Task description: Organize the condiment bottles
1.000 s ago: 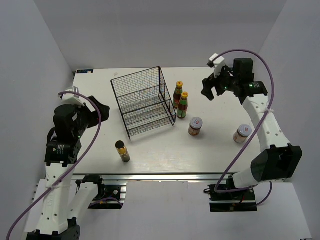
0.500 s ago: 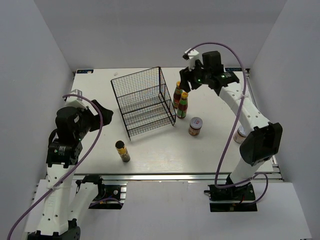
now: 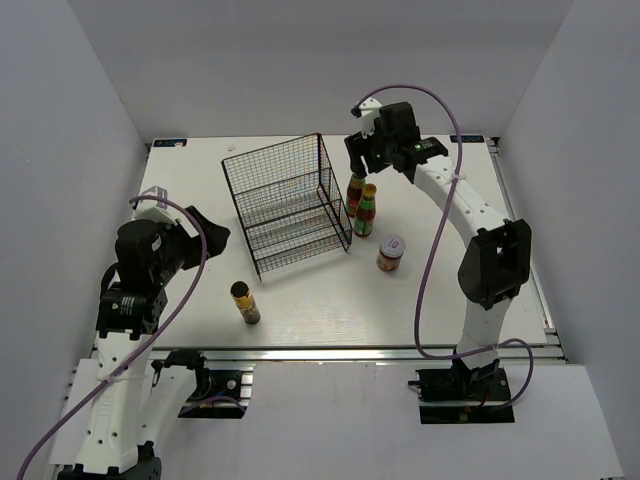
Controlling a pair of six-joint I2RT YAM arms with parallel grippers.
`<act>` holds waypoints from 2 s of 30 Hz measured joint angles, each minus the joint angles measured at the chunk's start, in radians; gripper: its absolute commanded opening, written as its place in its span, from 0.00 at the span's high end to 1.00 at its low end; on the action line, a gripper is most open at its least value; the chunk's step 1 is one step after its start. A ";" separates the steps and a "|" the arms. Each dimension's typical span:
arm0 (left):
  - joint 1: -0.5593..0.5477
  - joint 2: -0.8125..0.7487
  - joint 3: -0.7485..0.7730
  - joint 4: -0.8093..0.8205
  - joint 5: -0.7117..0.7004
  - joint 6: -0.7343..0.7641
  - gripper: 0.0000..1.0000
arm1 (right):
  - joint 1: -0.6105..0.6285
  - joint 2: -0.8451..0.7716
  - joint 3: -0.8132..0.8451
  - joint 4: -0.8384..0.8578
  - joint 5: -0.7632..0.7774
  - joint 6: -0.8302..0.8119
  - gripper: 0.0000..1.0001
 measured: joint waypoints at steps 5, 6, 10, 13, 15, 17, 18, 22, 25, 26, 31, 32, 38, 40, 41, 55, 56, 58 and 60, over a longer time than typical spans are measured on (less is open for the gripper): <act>0.000 -0.009 -0.010 0.000 0.000 -0.005 0.07 | 0.008 0.035 0.024 0.012 0.024 0.019 0.36; 0.000 -0.009 -0.011 0.000 0.000 -0.005 0.07 | 0.008 0.039 0.024 0.011 0.027 0.022 0.36; 0.000 -0.009 -0.011 0.000 0.000 -0.004 0.07 | 0.010 0.043 0.024 0.011 0.029 0.027 0.38; 0.000 -0.009 -0.013 0.001 0.000 -0.005 0.07 | 0.011 0.043 0.024 0.013 0.029 0.031 0.42; 0.000 -0.009 -0.020 0.004 0.000 -0.006 0.07 | 0.011 0.043 0.024 0.014 0.029 0.036 0.44; 0.000 -0.009 -0.027 0.005 0.000 -0.007 0.07 | 0.011 0.044 0.024 0.014 0.029 0.040 0.45; 0.000 -0.006 -0.029 0.005 0.000 -0.007 0.07 | 0.011 0.046 0.024 0.014 0.029 0.041 0.45; 0.000 0.000 -0.029 0.008 0.000 -0.007 0.07 | 0.011 0.063 0.024 0.014 0.029 0.041 0.46; 0.000 0.002 -0.029 0.008 0.000 -0.007 0.07 | 0.011 0.080 0.024 0.013 0.029 0.041 0.46; 0.000 0.003 -0.029 0.008 0.000 -0.007 0.07 | 0.011 0.084 0.024 0.014 0.029 0.041 0.47; 0.000 0.005 -0.029 0.012 0.000 -0.008 0.07 | 0.011 0.095 0.024 0.014 0.027 0.040 0.58; 0.000 0.006 -0.029 0.014 0.000 -0.007 0.07 | 0.012 0.095 0.024 0.014 0.029 0.040 0.62; 0.000 0.024 -0.029 0.028 0.000 -0.007 0.07 | 0.012 0.095 0.024 0.014 0.026 0.036 0.86; 0.000 0.031 -0.029 0.032 0.000 -0.007 0.07 | 0.012 0.095 0.024 0.014 0.025 0.031 0.94; 0.000 0.033 -0.029 0.032 0.000 -0.007 0.07 | 0.012 0.095 0.024 0.014 0.026 0.027 1.00; 0.000 0.071 -0.029 0.057 0.008 -0.003 0.06 | 0.014 0.101 0.233 -0.003 0.061 -0.032 1.00; 0.000 0.071 -0.029 0.057 0.009 -0.003 0.07 | 0.014 0.101 0.248 0.002 0.062 -0.032 1.00; 0.000 0.071 -0.029 0.058 0.011 -0.003 0.07 | 0.014 0.101 0.276 0.005 0.063 -0.031 1.00; 0.000 0.071 -0.029 0.058 0.011 -0.003 0.07 | 0.014 0.101 0.304 0.006 0.061 -0.029 1.00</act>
